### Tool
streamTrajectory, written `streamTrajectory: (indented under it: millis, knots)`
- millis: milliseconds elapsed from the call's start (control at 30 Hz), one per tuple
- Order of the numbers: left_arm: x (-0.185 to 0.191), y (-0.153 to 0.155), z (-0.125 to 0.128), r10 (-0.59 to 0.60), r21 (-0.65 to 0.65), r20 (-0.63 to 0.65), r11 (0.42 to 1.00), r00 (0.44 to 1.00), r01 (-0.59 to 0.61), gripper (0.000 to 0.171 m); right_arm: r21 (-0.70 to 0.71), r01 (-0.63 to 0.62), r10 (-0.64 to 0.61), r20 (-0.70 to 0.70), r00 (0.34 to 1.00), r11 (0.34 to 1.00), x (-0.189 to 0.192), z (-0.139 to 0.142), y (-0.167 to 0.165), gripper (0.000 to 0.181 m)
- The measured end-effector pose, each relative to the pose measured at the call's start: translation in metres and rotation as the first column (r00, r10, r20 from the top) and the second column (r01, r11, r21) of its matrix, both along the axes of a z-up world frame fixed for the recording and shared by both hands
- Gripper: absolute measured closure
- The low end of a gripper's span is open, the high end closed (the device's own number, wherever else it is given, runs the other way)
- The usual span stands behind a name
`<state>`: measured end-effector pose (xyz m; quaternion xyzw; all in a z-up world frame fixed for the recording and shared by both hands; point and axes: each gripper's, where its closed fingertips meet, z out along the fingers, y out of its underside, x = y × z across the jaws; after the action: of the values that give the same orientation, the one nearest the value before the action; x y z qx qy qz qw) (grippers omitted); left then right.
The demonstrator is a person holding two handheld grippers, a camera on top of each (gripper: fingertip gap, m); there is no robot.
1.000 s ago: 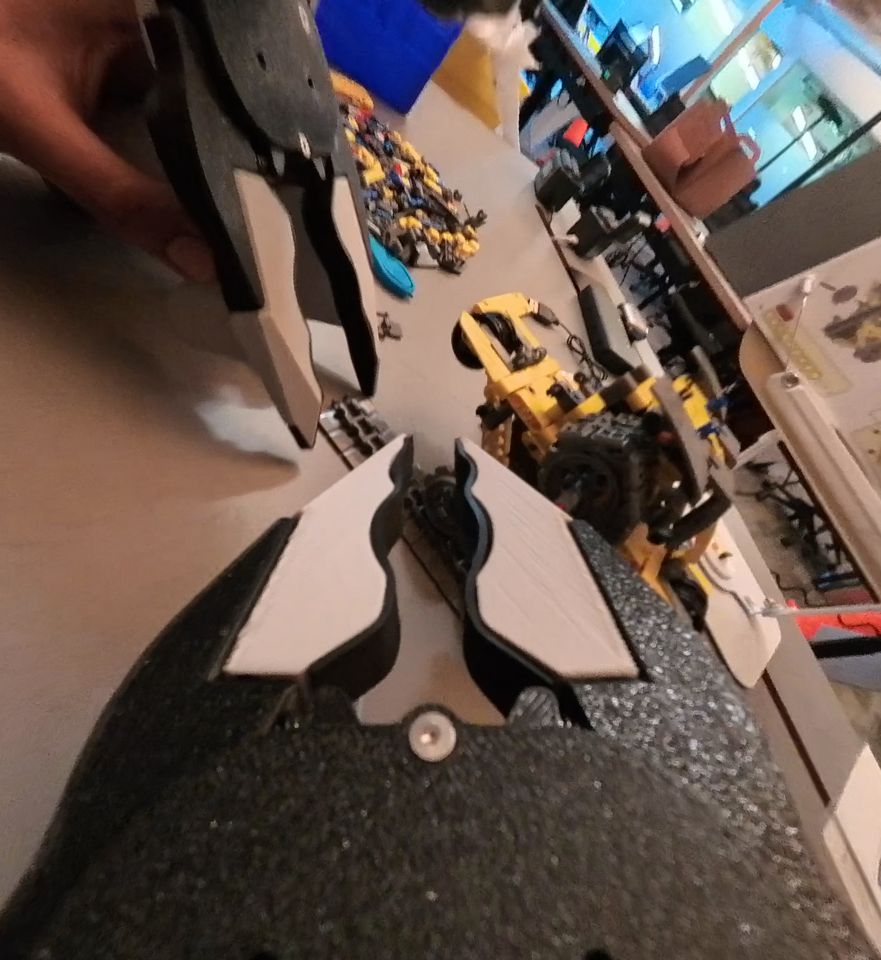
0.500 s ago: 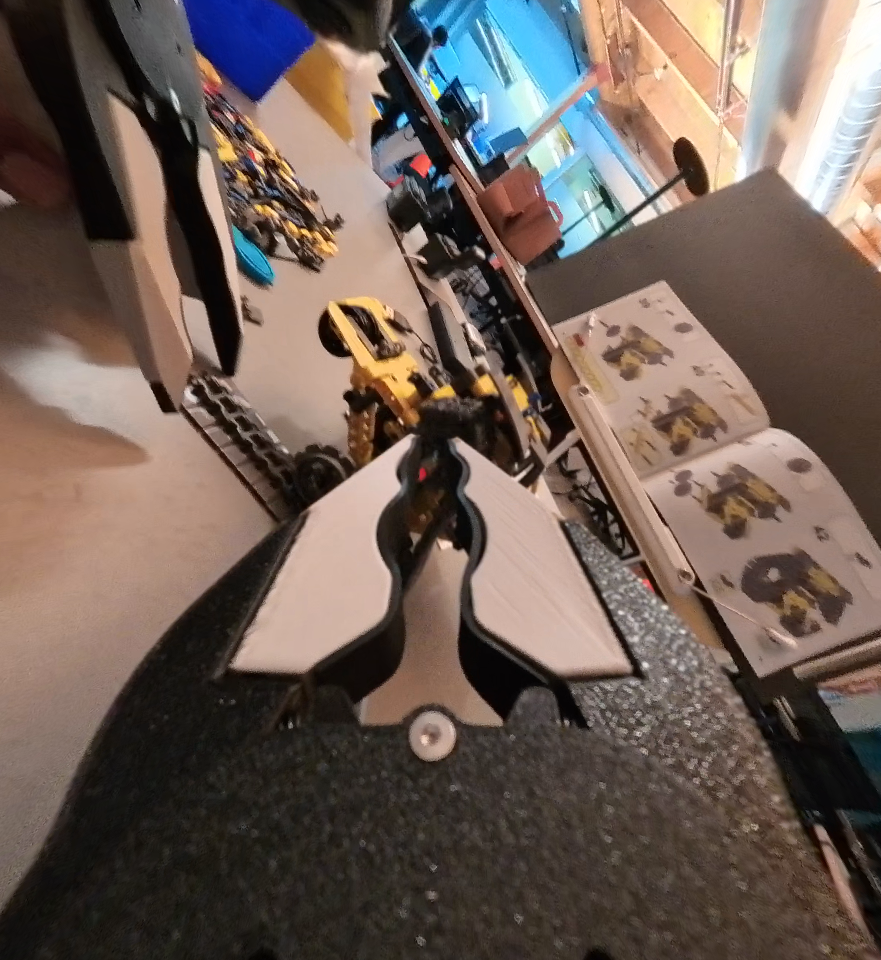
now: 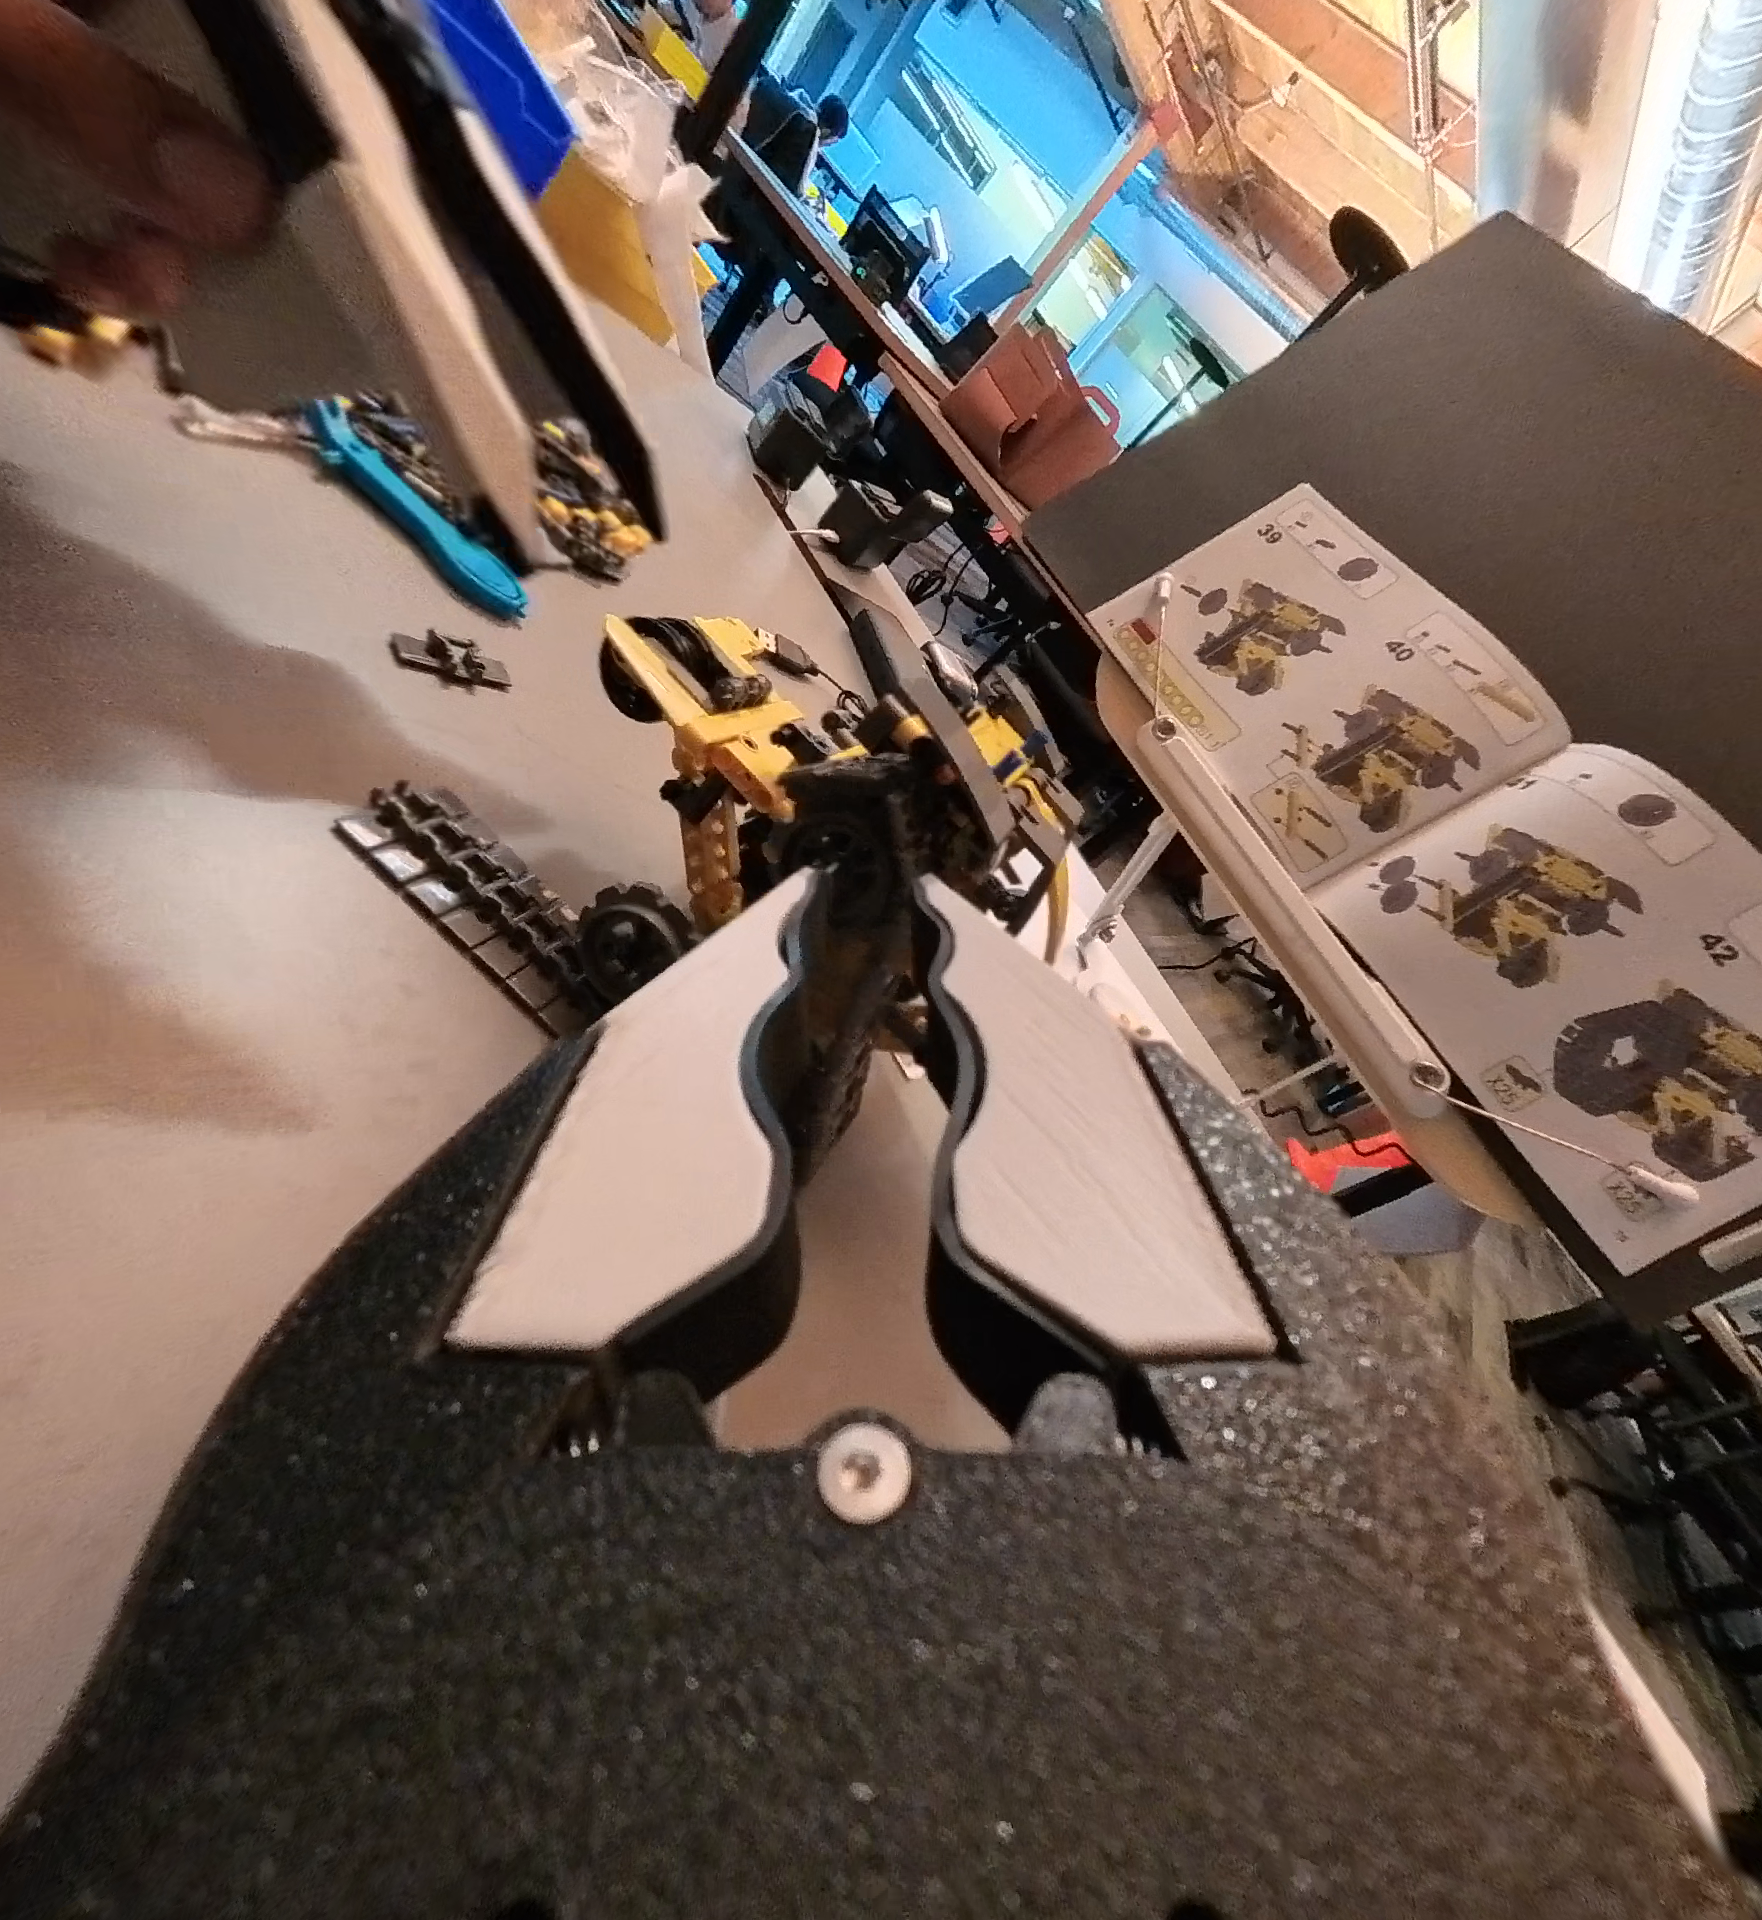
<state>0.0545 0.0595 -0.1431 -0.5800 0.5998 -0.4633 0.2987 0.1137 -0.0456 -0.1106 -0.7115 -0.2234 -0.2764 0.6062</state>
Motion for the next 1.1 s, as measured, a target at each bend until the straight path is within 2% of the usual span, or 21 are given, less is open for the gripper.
streamTrajectory:
  millis: [67,133,200,267,333,367,467,767,933,967,1100]
  knots:
    - [0.015,0.005,-0.003,-0.018,0.030,-0.030,0.999,0.999,0.018,0.059,0.003,-0.016,0.016,0.013,1.000,1.000,-0.005,0.001,0.000,0.167]
    - [0.027,0.004,-0.012,-0.051,0.052,-0.079,0.997,0.996,0.055,0.061,0.004,-0.037,0.037,0.020,0.999,0.999,-0.012,0.002,-0.001,0.166]
    - [0.032,-0.001,-0.021,-0.082,0.065,-0.113,0.994,0.990,0.090,0.083,-0.005,-0.067,0.067,0.011,0.998,0.998,-0.020,-0.001,0.000,0.167]
    - [0.031,-0.004,-0.025,-0.070,0.087,-0.123,0.993,0.990,0.081,0.090,-0.038,-0.110,0.109,-0.016,0.994,0.993,-0.031,-0.010,0.002,0.167]
    - [0.025,-0.010,-0.024,-0.072,0.112,-0.111,0.990,0.991,0.085,0.106,-0.106,-0.161,0.159,-0.031,0.987,0.981,-0.044,-0.026,0.004,0.165]
    - [0.022,-0.017,-0.022,-0.090,0.105,-0.102,0.989,0.991,0.100,0.107,-0.153,-0.186,0.183,-0.033,0.983,0.971,-0.050,-0.036,0.005,0.164]
    - [0.017,-0.036,-0.020,-0.120,0.077,-0.085,0.989,0.989,0.127,0.103,-0.268,-0.233,0.235,-0.024,0.972,0.935,-0.059,-0.061,0.002,0.159]
    - [0.010,-0.083,-0.022,-0.250,0.104,-0.093,0.960,0.964,0.259,0.098,-0.420,-0.296,0.312,-0.033,0.949,0.858,-0.044,-0.092,-0.020,0.153]
    - [0.012,-0.086,-0.022,-0.242,0.148,-0.074,0.957,0.967,0.251,0.094,-0.428,-0.327,0.297,-0.137,0.945,0.843,-0.032,-0.091,-0.024,0.149]
    - [0.014,-0.083,-0.019,-0.221,0.138,-0.045,0.964,0.974,0.225,0.088,-0.437,-0.332,0.286,-0.169,0.943,0.836,-0.031,-0.094,-0.025,0.147]
    - [0.008,-0.074,0.003,-0.175,0.097,0.104,0.981,0.979,0.166,0.086,-0.485,-0.315,0.236,-0.219,0.947,0.816,-0.024,-0.104,-0.025,0.139]
